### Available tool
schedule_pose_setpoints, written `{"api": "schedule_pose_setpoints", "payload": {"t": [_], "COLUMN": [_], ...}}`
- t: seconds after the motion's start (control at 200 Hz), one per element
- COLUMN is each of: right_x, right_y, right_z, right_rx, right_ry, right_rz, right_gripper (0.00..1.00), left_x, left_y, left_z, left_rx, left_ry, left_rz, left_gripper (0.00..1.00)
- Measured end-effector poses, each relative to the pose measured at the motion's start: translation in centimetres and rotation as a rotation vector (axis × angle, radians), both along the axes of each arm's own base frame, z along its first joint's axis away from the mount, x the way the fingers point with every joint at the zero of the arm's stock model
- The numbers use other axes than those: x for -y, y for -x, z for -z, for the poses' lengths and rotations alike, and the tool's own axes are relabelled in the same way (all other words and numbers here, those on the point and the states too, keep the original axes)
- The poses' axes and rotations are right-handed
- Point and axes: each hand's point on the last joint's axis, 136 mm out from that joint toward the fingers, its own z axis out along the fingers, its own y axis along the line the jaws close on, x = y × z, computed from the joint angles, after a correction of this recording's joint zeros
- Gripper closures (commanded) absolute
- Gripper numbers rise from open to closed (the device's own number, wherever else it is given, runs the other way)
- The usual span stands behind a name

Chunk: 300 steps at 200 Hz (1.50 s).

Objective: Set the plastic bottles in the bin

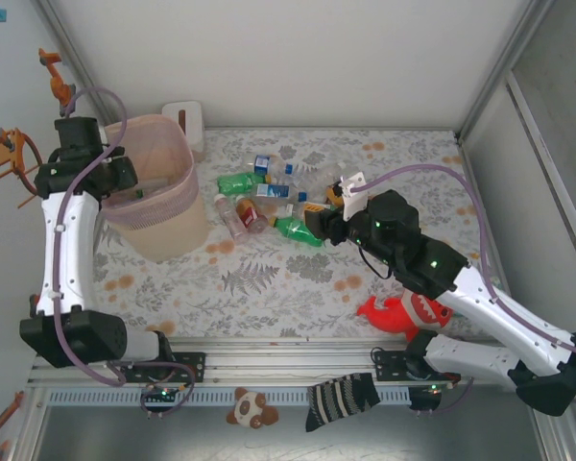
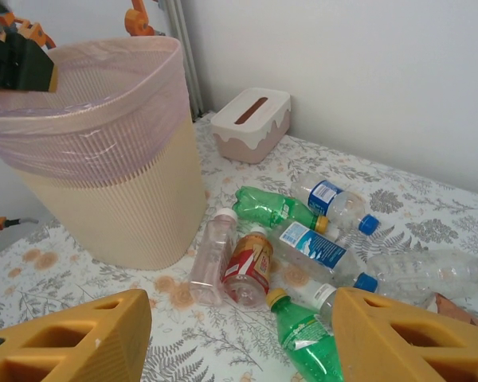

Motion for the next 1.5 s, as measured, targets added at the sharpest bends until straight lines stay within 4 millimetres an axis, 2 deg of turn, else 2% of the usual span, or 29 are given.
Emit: {"api": "schedule_pose_setpoints", "payload": {"t": [0.195,0.33,0.516,0.806,1.097,1.337,1.502], "right_x": [-0.1,-0.2,-0.2,-0.2,0.3,1.1,1.3], "right_y": [-0.1,-0.1,-0.2,-0.2,-0.1,0.2,0.1], "right_z": [0.2,0.3,0.3,0.4,0.7,0.2,0.6], "right_rx": [-0.005,-0.006,-0.007,-0.008,-0.006,0.005,0.000], "right_ry": [0.006,0.007,0.007,0.009,0.011,0.003,0.015], "right_rz": [0.000,0.000,0.000,0.000,0.013,0.030,0.043], "right_gripper": [0.39,0.39,0.39,0.39,0.39,0.39,0.39], "left_x": [-0.9,-0.3,1.3,3.9,8.4,12.0,14.3], "left_y": [-0.6,-0.8,-2.3,-7.3,-11.6,-12.7,-12.4], "left_z": [4.7,6.4,6.5,6.2,7.1,7.1,6.8], "left_rx": [-0.121,-0.152,-0.126,-0.051,-0.038,-0.035,-0.040], "left_ry": [0.042,0.089,0.180,0.314,0.395,0.466,0.521], "left_rz": [-0.055,-0.044,0.009,0.073,0.180,0.288,0.380], "left_gripper": [0.43,0.39,0.36,0.37,0.39,0.40,0.40]}}
